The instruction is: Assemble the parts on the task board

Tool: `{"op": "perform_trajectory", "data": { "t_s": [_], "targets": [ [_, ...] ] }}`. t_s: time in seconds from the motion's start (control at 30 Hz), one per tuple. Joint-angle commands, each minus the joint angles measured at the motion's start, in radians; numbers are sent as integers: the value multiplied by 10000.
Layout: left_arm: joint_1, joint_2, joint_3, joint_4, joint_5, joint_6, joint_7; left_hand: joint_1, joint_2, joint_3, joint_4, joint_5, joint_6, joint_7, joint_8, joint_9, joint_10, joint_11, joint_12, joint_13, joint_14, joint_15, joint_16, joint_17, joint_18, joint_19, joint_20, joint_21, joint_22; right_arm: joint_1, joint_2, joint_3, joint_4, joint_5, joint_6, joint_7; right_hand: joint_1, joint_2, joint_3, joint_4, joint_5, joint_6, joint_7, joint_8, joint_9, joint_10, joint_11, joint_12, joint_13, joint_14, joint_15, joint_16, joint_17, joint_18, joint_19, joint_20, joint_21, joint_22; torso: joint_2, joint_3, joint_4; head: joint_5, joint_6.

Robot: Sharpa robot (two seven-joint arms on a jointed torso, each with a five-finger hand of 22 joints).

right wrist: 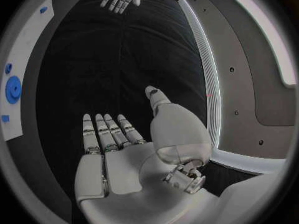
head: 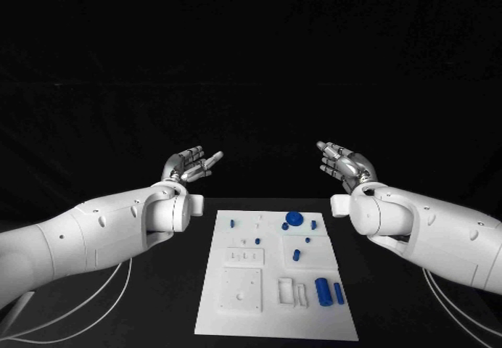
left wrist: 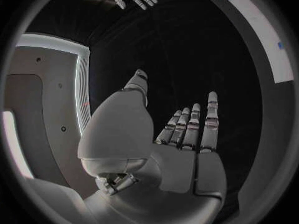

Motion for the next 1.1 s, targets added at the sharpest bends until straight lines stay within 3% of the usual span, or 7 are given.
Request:
{"op": "perform_trajectory", "data": {
  "t_s": [0.03,0.37,0.43,0.6,0.77,0.97,1.1],
  "targets": [
    [260,198,-142,-525,205,1167,-753,487,-72,33,135,58,227,37,72,27,290,47,79,23,261,33,61,24,232,291,84,76,31,129,118,103,-499,-866,2296,-1303,452,28,17,-126,154,239,658,75,21,269,94,71,25,303,79,55,30,228,266,56,82,26,0,-2,-1,3,-3],
    [651,464,-398,-1259,274,1573,-1058,541,230,252,102,34,705,231,100,52,907,234,102,47,900,124,90,52,324,584,66,99,44,417,351,381,-1524,-1345,3799,-2240,1402,-69,86,-742,122,1453,695,142,81,1835,129,140,96,2203,204,146,118,160,1673,-208,272,134,0,-2,-1,3,-3],
    [662,479,-406,-1317,-138,1681,-873,538,464,385,61,3,1108,253,119,70,1403,266,120,69,1382,124,104,69,371,750,53,134,58,399,292,387,-1744,-3293,3182,-1834,1775,-3,352,-1084,211,2973,524,246,147,4257,-187,227,198,5785,-221,430,305,228,4156,-535,814,320,18,10,-3,107,-260],
    [661,383,-410,-1185,-259,1767,-759,312,1069,432,-497,-45,3023,431,197,158,3958,429,207,160,4086,355,234,168,-169,1693,-737,423,122,384,312,388,-1857,-4929,3117,-1721,1883,-196,1245,-1593,-604,5523,212,330,274,6555,-653,306,276,7277,-762,372,371,-63,5939,-1150,1083,344,70,-1,-4,108,-291],
    [663,161,-412,-819,-428,1947,-790,116,1657,209,-1141,-40,5438,188,339,305,6040,98,273,198,6119,-256,616,369,-636,3104,-1636,1198,376,347,337,388,-1923,-7670,3139,-1810,1696,-600,2336,-1978,-856,6877,-88,427,358,7957,-1190,330,291,9646,-1684,716,821,-35,8154,-2106,1830,486,177,-29,31,97,-280],
    [688,-216,-412,-141,-663,2274,-899,81,2187,-391,-2034,-4,5685,46,324,303,6808,-233,275,214,7531,-868,1381,1043,-1261,3786,-2595,2479,1039,298,337,390,-1698,-10674,3240,-2263,1601,-892,2084,-2107,-876,7563,-397,406,401,9102,-1692,348,324,11386,-2392,1867,2071,-9,10260,-2910,2831,901,379,-71,81,98,-201],
    [725,-530,-412,522,-854,2464,-946,165,2099,-379,-2145,-28,5640,63,319,298,6729,-246,268,210,7763,-966,1665,1198,-1100,3873,-2580,2821,1223,267,324,391,-1395,-12656,3180,-2774,1597,-1010,1977,-2184,-940,7776,-513,350,403,9433,-1863,317,322,11229,-2631,4300,4138,-230,10959,-3360,3478,1337,588,-143,157,8,-152]
  ]
}}
